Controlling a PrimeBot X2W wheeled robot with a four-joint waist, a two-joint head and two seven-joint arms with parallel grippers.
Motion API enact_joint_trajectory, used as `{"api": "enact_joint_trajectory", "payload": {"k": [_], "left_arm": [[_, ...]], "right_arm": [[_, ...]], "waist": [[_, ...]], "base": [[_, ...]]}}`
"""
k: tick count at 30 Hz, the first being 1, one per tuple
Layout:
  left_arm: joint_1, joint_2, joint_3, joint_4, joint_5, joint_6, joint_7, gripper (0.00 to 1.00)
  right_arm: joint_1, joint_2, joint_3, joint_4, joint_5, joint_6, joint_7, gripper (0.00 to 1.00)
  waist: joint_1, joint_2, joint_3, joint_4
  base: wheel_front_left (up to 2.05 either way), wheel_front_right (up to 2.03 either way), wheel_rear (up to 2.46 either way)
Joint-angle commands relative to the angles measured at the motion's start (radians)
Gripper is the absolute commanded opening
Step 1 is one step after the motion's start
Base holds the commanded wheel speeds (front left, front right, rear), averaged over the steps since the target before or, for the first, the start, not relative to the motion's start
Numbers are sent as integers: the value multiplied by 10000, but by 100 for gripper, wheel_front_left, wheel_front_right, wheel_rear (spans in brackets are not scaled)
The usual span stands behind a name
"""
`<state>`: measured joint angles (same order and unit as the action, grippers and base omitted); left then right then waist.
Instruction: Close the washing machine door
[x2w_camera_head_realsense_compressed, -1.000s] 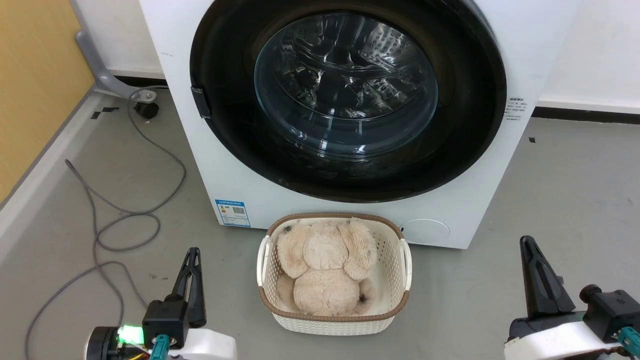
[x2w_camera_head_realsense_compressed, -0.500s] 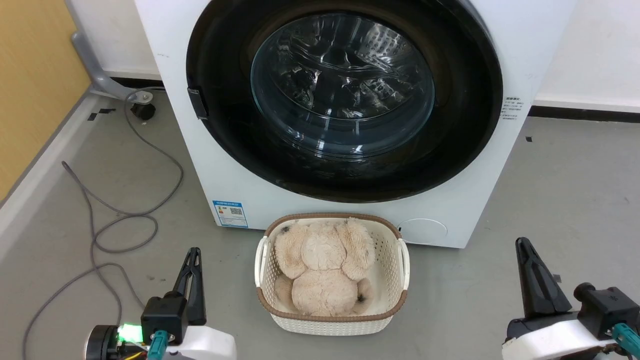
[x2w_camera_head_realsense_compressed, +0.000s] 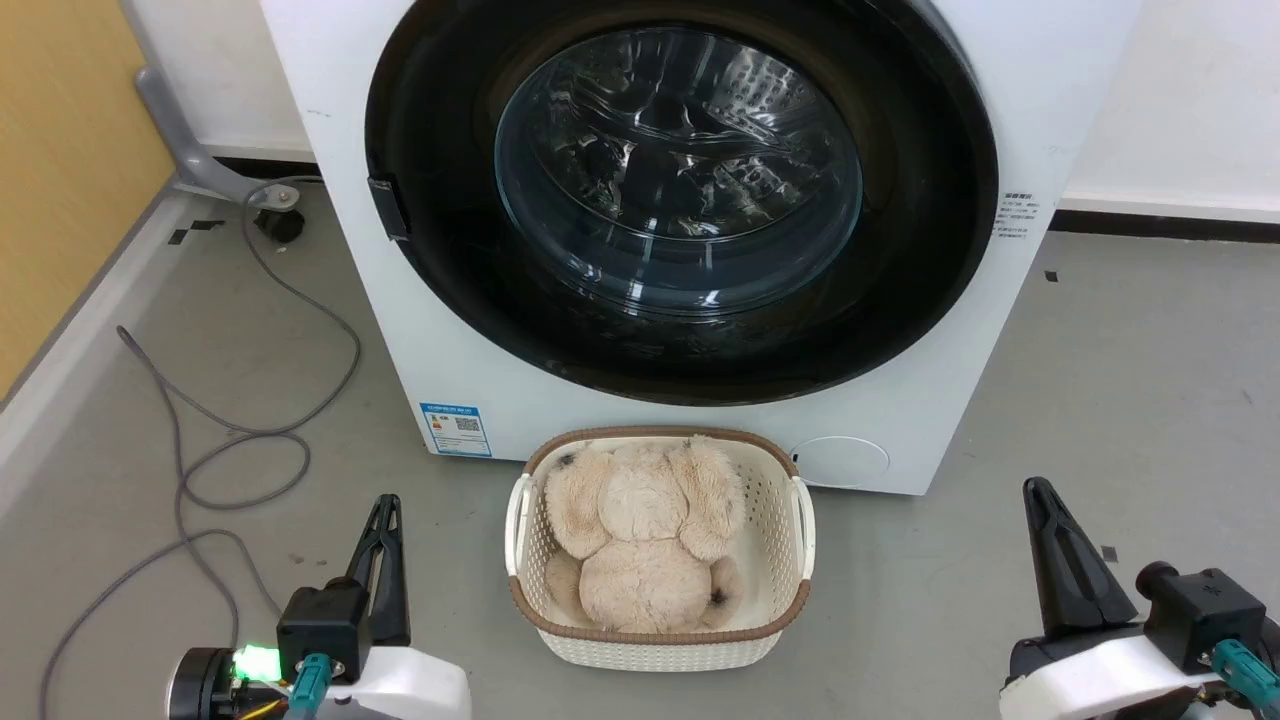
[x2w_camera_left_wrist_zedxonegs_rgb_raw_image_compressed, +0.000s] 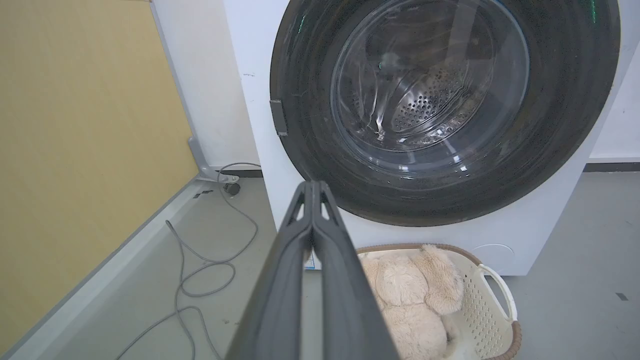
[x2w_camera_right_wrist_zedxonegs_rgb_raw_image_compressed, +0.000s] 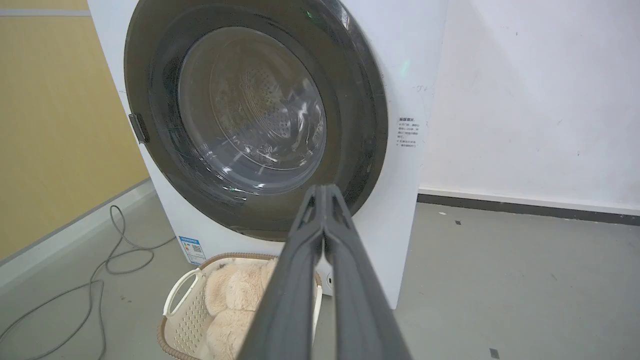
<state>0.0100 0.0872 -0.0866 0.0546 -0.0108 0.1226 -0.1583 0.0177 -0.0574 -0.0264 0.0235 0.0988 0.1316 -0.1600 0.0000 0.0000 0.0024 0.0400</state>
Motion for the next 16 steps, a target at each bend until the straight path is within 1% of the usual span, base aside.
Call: {"api": "enact_joint_trajectory", "payload": {"k": [1,16], "left_arm": [[-39,-16,48,-65,35,-59,51,0],[-51,-86,212,-161,50,-293,357,0]], "right_arm": [[-56,29,19,-64,-35,-4,59,0],[-80,37,68,-98,-226,-5,367,0]], "waist": [[0,0,-1,-8],[0,0,-5,-86]], "base": [[0,0,0],[0,0,0]]}}
